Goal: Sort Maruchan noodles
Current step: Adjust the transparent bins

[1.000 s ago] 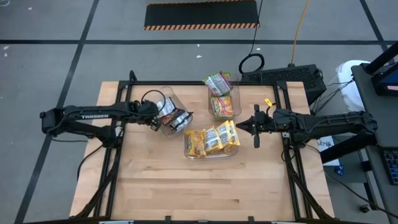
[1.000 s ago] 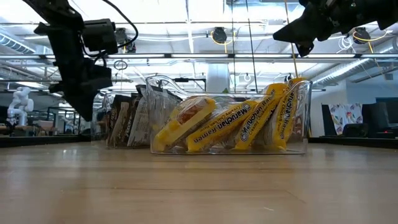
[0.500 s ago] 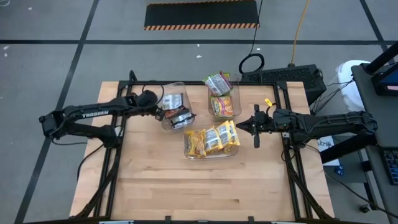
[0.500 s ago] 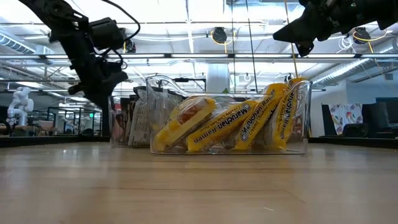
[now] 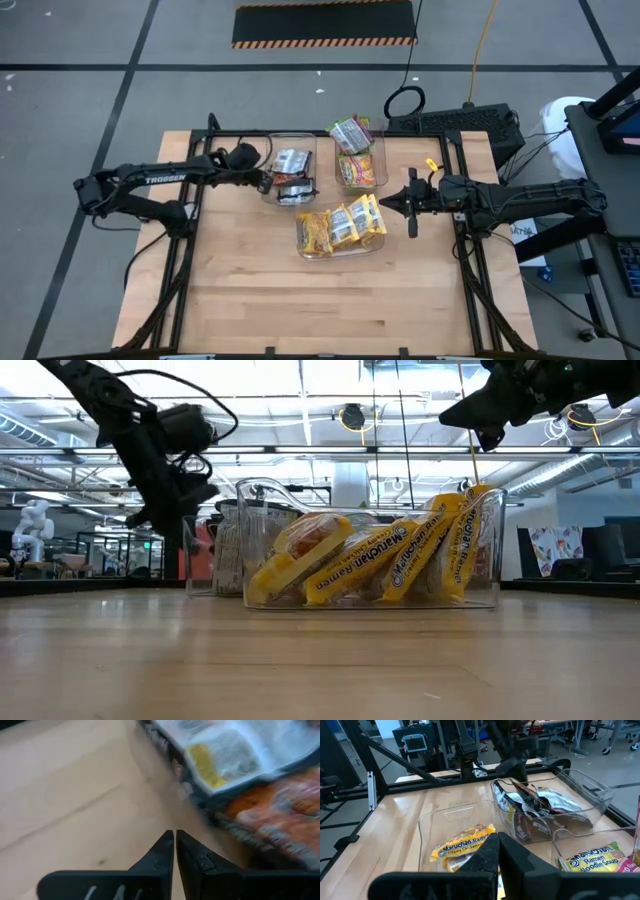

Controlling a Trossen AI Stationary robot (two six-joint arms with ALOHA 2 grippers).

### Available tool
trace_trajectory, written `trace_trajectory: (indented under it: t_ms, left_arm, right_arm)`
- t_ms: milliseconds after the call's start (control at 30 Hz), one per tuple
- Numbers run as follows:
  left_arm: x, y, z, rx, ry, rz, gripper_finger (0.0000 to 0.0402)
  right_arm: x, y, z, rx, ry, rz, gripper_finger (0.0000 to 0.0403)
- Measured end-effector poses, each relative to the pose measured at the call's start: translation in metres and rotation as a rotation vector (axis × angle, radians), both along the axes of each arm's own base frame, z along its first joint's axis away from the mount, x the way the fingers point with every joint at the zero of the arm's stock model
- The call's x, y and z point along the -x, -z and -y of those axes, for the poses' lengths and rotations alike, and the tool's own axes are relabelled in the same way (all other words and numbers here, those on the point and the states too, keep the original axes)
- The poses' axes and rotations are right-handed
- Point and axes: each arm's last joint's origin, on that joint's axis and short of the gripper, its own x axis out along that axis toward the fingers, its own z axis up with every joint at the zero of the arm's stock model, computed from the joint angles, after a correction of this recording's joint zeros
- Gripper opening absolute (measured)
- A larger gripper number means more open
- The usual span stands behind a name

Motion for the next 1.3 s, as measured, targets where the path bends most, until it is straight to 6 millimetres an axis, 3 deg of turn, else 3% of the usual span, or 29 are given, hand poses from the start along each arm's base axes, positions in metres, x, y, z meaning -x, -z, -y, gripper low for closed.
trace_trajectory:
  t_ms: [300,500,1300]
  left_arm:
    - [0.018,-0.024,0.020,0.029,-0.025,0.048,0.0026]
    - [0.027,-0.021,0.043,0.123,-0.008,-0.059,0.0026]
    - [-0.020,0.000,0.034,0.071,0.044,0.064,0.0026]
  right_arm:
    - [0.000,0.000,0.000,-0.005,0.001,0.001,0.0000]
    - [0.000,0.000,0.000,0.000,0.000,0.000,0.0000]
    - [0.000,0.000,0.000,0.011,-0.003,-0.001,0.0000]
